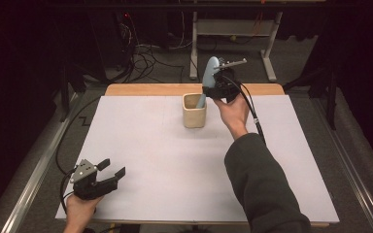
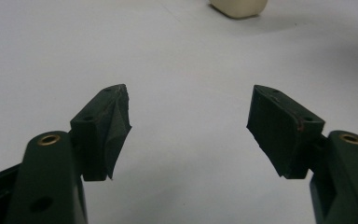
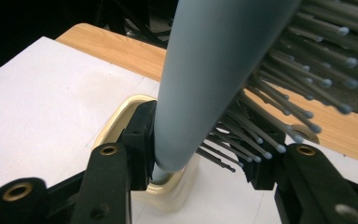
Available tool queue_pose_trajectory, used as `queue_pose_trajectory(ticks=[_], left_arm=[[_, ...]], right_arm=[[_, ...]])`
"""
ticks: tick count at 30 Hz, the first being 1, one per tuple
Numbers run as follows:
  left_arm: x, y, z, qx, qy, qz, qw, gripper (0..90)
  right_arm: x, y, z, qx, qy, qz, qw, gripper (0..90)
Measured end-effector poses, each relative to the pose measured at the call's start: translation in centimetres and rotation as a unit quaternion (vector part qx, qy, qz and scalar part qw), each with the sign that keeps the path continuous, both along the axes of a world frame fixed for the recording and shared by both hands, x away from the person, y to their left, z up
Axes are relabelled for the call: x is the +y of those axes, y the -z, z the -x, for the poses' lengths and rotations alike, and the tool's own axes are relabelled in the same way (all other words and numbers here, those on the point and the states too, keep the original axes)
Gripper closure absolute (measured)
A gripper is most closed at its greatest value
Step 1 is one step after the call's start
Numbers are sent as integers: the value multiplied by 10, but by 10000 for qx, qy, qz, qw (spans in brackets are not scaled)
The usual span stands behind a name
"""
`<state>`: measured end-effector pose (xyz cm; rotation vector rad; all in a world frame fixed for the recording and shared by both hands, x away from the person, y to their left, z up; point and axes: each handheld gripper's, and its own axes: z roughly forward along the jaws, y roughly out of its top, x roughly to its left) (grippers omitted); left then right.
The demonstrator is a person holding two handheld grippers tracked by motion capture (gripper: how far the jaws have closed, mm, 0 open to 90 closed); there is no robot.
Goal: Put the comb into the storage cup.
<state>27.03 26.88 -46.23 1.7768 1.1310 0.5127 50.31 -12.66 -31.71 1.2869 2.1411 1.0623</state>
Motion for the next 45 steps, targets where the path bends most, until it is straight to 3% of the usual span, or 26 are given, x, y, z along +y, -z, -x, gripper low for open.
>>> queue_pose_trajectory(ticks=[8,45], left_arm=[[0,0,0,5,-5,10,10000,301],[-2,0,0,0,34,-15,10000,299]], right_arm=[[-1,11,-1,86,22,-41,10000,538],[4,31,-3,266,-36,-94,9996,529]])
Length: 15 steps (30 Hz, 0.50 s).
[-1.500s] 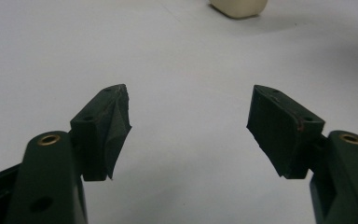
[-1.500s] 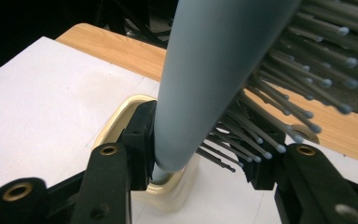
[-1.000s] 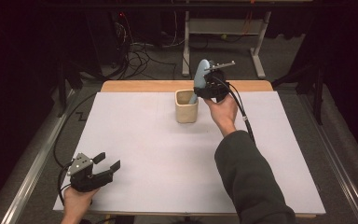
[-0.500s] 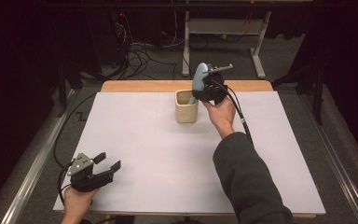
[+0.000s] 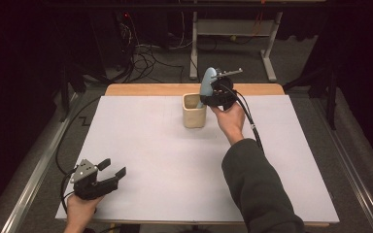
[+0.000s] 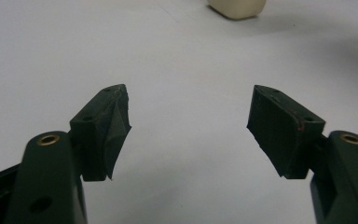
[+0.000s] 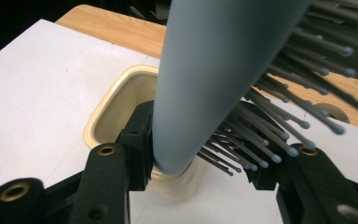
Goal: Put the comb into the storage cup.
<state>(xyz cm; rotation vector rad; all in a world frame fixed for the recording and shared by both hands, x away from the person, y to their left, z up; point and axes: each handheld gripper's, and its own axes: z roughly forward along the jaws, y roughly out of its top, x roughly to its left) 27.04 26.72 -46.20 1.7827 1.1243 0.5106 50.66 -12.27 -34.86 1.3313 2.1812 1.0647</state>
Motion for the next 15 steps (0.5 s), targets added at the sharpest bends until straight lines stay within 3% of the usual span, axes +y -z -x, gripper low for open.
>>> queue_pose_trajectory(ticks=[15], left_arm=[[0,0,0,13,2,0,10000,299]], right_arm=[[4,6,-2,68,-23,66,10000,523]])
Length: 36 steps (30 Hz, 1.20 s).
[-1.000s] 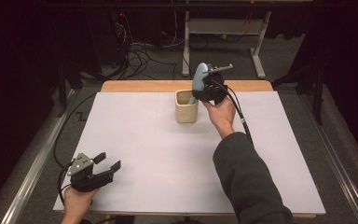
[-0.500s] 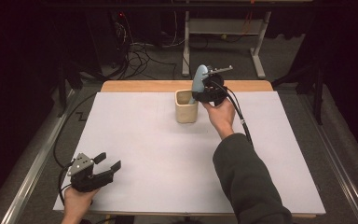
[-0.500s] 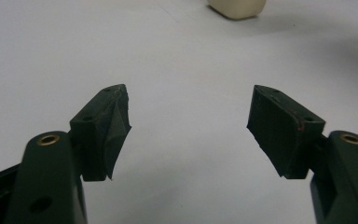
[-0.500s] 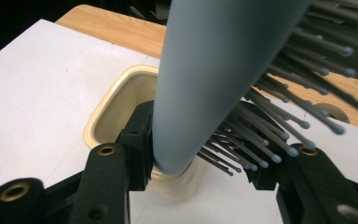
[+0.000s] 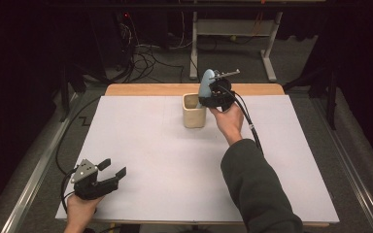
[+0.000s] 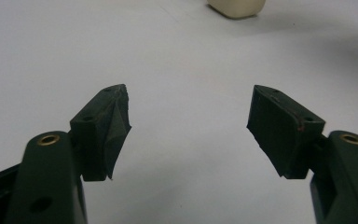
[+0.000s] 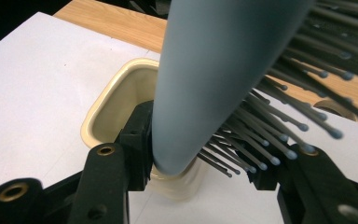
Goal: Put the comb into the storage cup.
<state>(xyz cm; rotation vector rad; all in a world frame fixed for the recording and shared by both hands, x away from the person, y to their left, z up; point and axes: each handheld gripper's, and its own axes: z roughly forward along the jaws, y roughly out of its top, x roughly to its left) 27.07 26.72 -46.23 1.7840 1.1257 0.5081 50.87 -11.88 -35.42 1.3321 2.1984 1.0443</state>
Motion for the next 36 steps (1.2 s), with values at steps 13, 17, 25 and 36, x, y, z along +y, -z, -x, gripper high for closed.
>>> queue_pose_trajectory(ticks=[13,17,25,36], left_arm=[[0,0,0,4,8,-11,10000,299],[0,0,0,-6,1,-8,10000,301],[-1,0,0,1,0,-19,10000,301],[0,0,0,-6,1,-13,10000,301]], right_arm=[[0,3,-2,131,-3,20,9999,499],[-2,3,-2,145,-7,28,9999,486],[-6,3,-3,141,32,-24,9999,441],[-12,2,-2,174,67,-102,9998,412]])
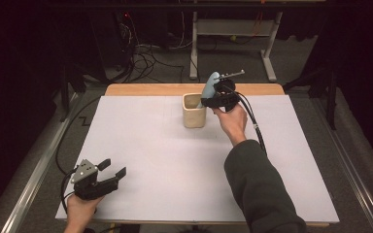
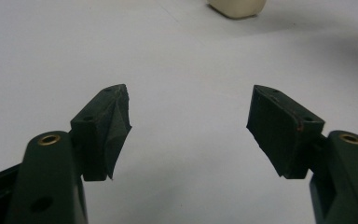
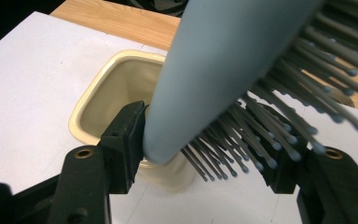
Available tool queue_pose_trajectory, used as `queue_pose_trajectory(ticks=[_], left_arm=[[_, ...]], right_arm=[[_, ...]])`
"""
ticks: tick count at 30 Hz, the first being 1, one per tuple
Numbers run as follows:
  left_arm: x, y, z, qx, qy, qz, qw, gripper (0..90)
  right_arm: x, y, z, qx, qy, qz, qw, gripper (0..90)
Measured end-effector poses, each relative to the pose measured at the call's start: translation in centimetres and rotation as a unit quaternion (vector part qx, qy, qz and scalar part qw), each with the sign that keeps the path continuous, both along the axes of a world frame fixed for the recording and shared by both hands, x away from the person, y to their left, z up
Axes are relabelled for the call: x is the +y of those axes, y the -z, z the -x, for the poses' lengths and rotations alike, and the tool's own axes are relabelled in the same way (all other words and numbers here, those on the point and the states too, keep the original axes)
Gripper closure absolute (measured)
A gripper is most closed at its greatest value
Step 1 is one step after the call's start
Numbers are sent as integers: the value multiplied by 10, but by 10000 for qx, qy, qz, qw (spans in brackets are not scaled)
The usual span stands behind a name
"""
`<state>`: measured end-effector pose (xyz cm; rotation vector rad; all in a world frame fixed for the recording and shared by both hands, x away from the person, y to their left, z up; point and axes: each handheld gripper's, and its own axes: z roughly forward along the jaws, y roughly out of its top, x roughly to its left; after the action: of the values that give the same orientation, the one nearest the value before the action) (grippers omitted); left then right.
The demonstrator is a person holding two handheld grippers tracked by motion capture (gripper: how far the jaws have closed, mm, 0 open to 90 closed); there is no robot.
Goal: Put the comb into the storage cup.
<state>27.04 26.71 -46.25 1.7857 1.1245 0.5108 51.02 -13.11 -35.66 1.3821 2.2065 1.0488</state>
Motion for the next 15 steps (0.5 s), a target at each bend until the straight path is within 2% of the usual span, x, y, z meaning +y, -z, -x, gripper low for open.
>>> queue_pose_trajectory(ticks=[15], left_arm=[[1,0,1,-9,-41,23,10000,302]], right_arm=[[-3,-3,6,-7,-129,-28,9999,409]])
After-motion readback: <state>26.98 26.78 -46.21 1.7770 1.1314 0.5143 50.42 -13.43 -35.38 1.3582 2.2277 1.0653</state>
